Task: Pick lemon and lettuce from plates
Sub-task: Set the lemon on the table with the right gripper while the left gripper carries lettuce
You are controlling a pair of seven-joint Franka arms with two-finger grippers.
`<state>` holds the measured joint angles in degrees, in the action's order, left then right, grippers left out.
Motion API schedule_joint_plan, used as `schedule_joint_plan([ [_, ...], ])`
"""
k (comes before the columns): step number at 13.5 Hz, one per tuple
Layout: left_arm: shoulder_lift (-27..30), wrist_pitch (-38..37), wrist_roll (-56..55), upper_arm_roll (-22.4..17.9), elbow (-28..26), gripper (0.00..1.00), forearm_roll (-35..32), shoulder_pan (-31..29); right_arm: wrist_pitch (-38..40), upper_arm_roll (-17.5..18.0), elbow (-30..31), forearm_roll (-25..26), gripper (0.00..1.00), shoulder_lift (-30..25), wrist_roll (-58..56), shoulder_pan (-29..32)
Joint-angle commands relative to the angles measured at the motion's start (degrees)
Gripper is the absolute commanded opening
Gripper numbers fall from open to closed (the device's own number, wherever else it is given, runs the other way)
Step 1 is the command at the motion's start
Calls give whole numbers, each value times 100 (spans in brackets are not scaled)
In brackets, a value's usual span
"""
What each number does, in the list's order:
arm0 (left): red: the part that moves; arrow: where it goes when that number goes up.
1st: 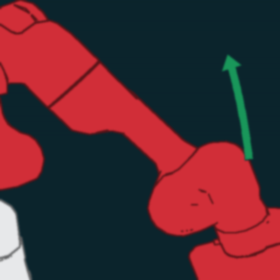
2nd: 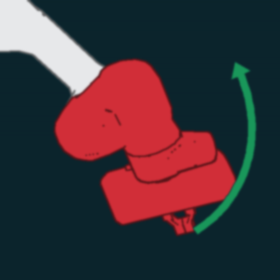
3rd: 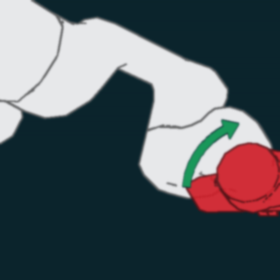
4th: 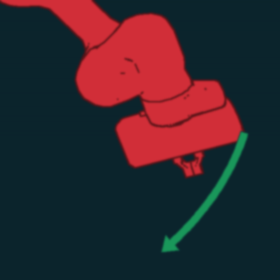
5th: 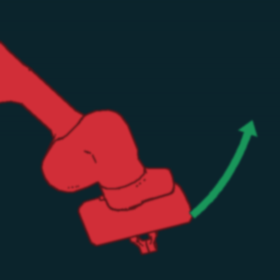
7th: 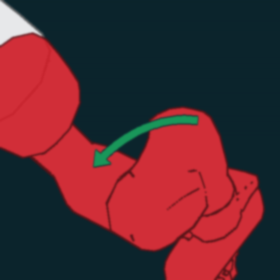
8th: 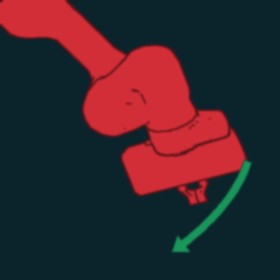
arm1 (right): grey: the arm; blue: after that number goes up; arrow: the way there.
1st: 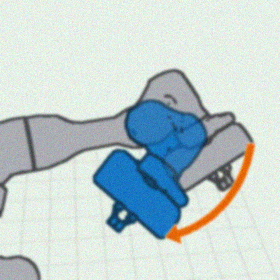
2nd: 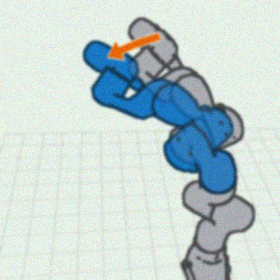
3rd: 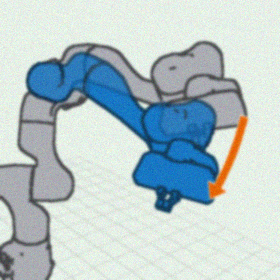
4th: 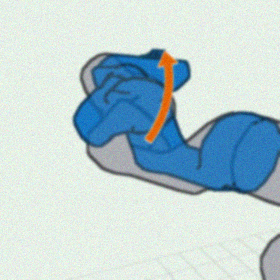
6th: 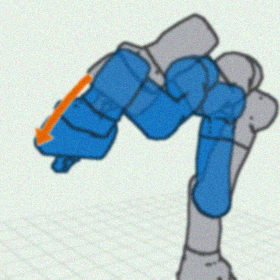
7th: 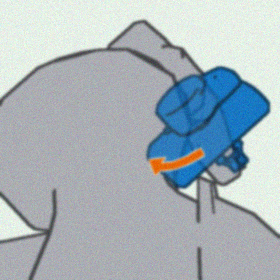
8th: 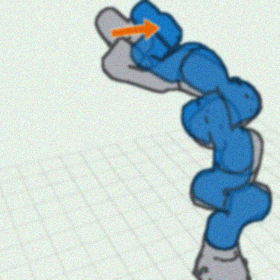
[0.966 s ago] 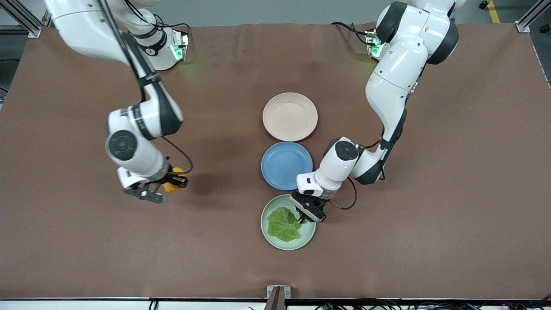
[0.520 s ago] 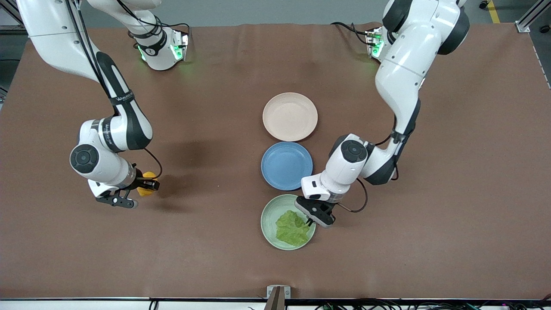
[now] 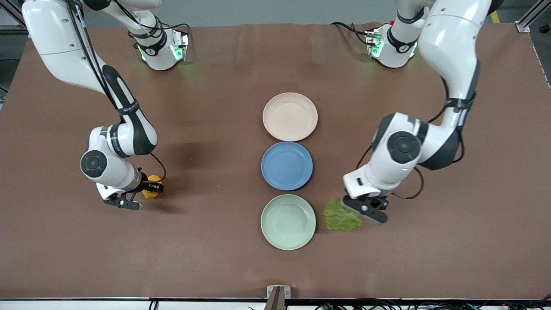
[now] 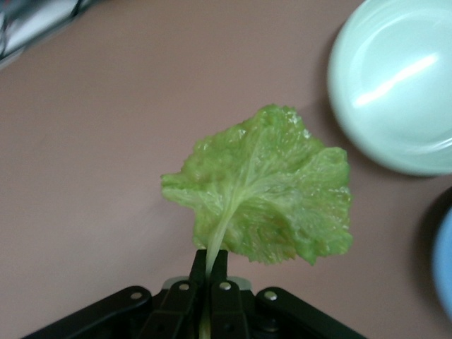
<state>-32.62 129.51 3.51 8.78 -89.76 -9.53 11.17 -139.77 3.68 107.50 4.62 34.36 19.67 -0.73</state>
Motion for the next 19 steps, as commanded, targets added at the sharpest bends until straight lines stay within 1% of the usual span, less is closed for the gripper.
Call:
schedule_joint_plan([
  [1,519,83,36,36,-1032,1,-75,-369,-68,115,35,30,26,10,-77,187],
  [2,607,110,-34,36,-1243,1,-84,-430,-41,115,17,30,69,1,-165,204],
  [3,721,180,-61,36,-1489,1,-75,-457,-15,115,0,30,100,-25,-226,213],
  [4,818,285,-61,27,-1726,1,-84,-457,3,115,-53,30,100,-69,-244,213],
  [5,914,468,-70,27,-1999,4,-75,-510,125,124,-166,30,100,-104,-279,205],
  [7,994,672,-70,36,-2351,5,-75,-659,903,115,-692,30,100,-166,-411,213],
  [8,1003,672,-87,36,-2405,7,-75,-703,1317,115,-947,30,100,-183,-533,240],
  [9,1003,664,-131,36,-2440,14,-75,-703,1704,115,-1193,39,100,-236,-648,240],
  [10,986,672,-166,36,-2467,17,-75,-703,2056,115,-1440,74,100,-306,-866,266],
  [13,951,672,-210,45,-2467,17,-75,-695,3154,106,-2108,57,100,-535,-1605,511],
  [16,933,672,-377,36,-2520,17,-84,-659,4481,106,-2829,65,100,-754,-1984,749],
  [17,933,672,-377,36,-2520,17,-84,-668,4737,106,-2900,39,100,-877,-1993,802],
  [19,959,638,-369,10,-2520,17,-84,-703,4976,132,-3032,82,100,-939,-2002,881],
])
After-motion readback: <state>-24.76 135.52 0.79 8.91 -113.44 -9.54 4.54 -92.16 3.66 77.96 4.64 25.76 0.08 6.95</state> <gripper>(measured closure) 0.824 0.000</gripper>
